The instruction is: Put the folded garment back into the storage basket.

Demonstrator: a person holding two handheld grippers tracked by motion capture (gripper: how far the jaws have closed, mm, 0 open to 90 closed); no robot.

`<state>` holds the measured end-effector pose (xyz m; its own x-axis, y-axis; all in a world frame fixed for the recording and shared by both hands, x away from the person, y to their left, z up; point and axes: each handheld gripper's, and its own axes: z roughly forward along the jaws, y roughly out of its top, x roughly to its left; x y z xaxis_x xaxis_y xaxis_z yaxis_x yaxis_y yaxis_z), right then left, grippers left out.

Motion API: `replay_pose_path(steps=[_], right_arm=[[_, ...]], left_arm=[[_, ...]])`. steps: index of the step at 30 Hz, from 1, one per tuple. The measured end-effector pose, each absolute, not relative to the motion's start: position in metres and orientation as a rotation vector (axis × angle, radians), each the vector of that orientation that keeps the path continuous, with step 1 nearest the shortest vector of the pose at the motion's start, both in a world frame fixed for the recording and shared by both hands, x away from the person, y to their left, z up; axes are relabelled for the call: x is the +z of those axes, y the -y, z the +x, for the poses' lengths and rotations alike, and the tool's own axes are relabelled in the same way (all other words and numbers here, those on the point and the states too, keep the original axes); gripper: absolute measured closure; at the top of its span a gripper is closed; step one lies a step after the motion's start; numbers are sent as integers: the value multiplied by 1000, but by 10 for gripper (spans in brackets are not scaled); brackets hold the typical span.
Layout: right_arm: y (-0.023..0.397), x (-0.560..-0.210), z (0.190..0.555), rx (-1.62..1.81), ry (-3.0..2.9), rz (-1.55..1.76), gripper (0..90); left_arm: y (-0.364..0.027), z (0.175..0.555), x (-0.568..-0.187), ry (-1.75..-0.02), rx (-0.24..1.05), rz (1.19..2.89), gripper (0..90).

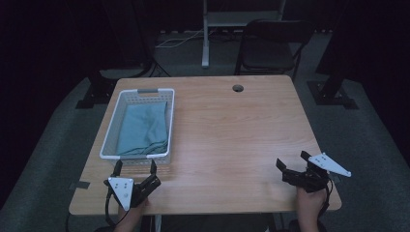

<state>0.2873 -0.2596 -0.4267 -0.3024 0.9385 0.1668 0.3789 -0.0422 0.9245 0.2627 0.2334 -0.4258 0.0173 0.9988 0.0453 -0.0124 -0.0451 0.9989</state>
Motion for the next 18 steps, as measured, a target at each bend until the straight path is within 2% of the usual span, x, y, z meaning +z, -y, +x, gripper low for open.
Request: replay_pose_path(steps=[7, 18], right_arm=[[249, -429, 296, 1197, -1734, 1448, 14], [249, -430, 299, 1199, -1750, 1463, 14]], left_arm=[[-233, 263, -426, -1166, 1234, 1243, 12], [-233, 263, -426, -1166, 1234, 1243, 12]])
